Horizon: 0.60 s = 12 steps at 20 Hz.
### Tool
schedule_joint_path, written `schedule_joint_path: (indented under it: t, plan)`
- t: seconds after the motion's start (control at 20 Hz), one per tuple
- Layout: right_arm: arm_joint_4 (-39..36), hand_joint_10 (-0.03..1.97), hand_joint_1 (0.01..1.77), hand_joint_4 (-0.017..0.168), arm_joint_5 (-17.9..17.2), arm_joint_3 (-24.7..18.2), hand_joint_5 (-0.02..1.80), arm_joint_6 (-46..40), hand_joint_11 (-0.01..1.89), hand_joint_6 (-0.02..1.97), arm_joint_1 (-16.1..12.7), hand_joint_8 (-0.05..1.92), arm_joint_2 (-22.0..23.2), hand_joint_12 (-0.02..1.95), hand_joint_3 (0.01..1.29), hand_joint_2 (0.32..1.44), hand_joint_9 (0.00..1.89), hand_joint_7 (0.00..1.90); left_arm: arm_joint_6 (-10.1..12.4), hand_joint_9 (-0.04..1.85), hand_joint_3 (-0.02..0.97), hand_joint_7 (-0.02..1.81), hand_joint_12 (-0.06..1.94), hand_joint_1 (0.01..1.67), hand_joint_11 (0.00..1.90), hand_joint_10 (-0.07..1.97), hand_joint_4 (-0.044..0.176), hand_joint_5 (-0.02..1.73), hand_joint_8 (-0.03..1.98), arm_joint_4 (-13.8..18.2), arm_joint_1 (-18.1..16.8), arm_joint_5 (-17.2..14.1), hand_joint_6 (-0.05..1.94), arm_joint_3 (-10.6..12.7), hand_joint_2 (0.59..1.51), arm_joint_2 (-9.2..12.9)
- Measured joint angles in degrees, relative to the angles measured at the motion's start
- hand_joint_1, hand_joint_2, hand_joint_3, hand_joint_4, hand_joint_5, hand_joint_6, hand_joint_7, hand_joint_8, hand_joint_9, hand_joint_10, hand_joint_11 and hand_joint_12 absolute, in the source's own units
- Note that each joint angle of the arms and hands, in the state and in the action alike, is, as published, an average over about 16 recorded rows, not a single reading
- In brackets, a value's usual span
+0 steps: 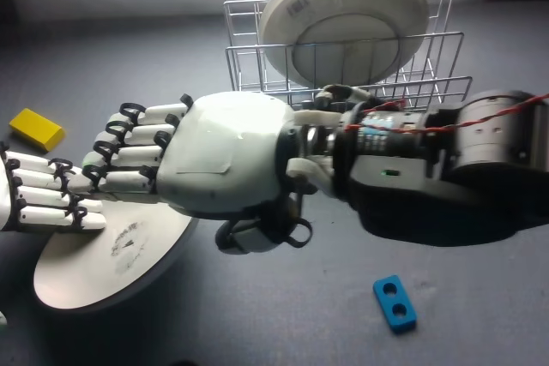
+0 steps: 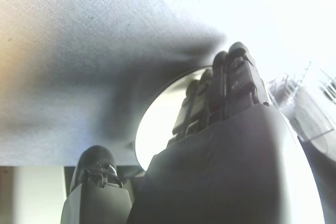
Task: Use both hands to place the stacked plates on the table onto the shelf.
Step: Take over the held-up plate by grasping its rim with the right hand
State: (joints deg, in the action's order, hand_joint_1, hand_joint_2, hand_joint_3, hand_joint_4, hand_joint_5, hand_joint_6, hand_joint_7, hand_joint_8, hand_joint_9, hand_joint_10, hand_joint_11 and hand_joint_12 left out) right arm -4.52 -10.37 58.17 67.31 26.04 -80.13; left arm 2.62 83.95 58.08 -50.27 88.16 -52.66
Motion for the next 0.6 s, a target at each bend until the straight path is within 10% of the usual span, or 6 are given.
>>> schedule_joint_path:
  t: [0.6]
  plan:
    - [11.15,0.01,1.31,-0.003,-3.61,3.34,0.09,2.85,0.02,0.02,3.62,0.01,-5.65,0.40,0.02,1.09,0.07,0.08,0.03,0.02,0.000,-0.02,0.00,0.02,0.02,0.02,-0.008,-0.01,-0.02,0.03,0.00,0.09,-0.02,-0.08,1.044,0.02]
